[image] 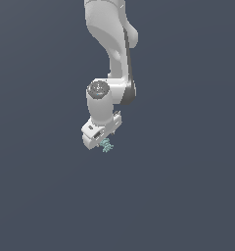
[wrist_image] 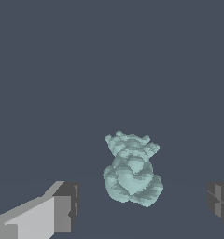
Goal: Pick up the object and move it to a goal position.
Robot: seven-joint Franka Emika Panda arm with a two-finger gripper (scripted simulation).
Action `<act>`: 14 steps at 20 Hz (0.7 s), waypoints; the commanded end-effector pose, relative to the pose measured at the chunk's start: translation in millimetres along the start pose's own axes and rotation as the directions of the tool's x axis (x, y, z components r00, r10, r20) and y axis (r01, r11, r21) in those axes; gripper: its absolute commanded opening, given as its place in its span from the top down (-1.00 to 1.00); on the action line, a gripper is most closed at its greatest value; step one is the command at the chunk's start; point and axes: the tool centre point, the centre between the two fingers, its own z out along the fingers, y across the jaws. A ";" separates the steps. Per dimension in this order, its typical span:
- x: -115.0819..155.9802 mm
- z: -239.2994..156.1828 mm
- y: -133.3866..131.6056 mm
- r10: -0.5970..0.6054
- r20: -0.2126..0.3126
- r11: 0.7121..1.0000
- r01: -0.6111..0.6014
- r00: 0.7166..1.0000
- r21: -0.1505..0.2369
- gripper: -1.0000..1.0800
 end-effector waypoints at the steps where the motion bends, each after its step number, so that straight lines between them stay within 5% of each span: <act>1: -0.2 2.6 -0.1 0.000 0.000 1.000 0.000 1.000 0.000 -0.92; 14: -0.5 49.0 -0.4 -0.005 0.000 1.000 0.005 1.000 0.000 -0.92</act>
